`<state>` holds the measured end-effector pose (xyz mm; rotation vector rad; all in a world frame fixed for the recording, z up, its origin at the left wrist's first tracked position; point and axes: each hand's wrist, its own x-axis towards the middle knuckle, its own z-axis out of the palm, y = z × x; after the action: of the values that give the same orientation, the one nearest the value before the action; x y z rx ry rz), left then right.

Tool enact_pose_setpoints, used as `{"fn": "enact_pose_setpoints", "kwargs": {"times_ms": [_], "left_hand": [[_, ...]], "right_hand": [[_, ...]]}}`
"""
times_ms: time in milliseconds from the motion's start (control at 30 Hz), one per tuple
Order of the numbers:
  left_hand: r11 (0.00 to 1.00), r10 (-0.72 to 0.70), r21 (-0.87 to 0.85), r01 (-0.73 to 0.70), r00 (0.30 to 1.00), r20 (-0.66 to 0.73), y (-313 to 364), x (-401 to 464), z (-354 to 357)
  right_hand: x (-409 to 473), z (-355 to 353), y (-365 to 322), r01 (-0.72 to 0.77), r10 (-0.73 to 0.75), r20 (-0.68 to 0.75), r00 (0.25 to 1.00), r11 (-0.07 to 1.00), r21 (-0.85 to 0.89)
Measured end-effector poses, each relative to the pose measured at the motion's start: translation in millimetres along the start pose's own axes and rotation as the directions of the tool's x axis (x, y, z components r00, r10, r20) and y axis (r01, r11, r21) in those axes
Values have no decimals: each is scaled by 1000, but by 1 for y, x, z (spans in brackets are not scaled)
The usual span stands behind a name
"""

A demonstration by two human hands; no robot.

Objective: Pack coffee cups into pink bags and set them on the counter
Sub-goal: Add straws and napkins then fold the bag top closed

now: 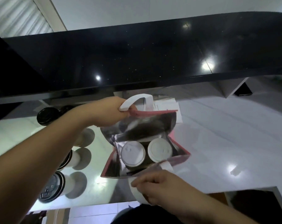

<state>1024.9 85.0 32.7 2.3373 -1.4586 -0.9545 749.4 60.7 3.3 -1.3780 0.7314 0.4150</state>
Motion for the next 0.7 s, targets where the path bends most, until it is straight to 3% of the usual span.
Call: {"fn": "enact_pose_setpoints", "kwargs": {"times_ms": [67,133,167,233,267,300,367,400,467,567,700], "left_hand": [[999,7,-31,-8,1000,-11,1,1,0],[999,10,-53,-11,1000,-6,2,2,1],[998,20,-56,-20,1000,0,3,3,3],[997,46,-62,-46,999,3,5,1,8],[996,61,-63,-61,998,-4,6,-1,11],[996,73,-55,-74,997,-17,7,-2,13],[996,88,1,-88,995,-47,5,-4,18],[995,95,38,-93,994,-60,3,-5,19],[991,98,98,-90,992,-80,-1,-8,22],[989,77,130,-63,992,-104,-12,-19,26],[997,17,-66,-31,978,-208,-35,-39,34]], "right_hand": [[-16,-6,-15,60,-55,22,998,953,-296],[-35,-22,-31,130,-107,76,991,874,-468],[-43,-35,-40,176,-123,140,982,861,-477],[-53,-72,-57,183,-112,252,961,943,-279],[-51,-93,-63,176,-133,243,961,970,-169],[-42,-114,-65,180,-162,147,976,976,-119],[-4,-151,-59,164,-194,-206,959,974,-155],[22,-166,-50,131,-193,-386,902,975,-181],[73,-187,-31,56,-158,-562,812,980,-193],[132,-204,-9,-44,-135,-579,804,958,-283],[181,-208,-2,-125,-285,-506,814,765,-632]]}}
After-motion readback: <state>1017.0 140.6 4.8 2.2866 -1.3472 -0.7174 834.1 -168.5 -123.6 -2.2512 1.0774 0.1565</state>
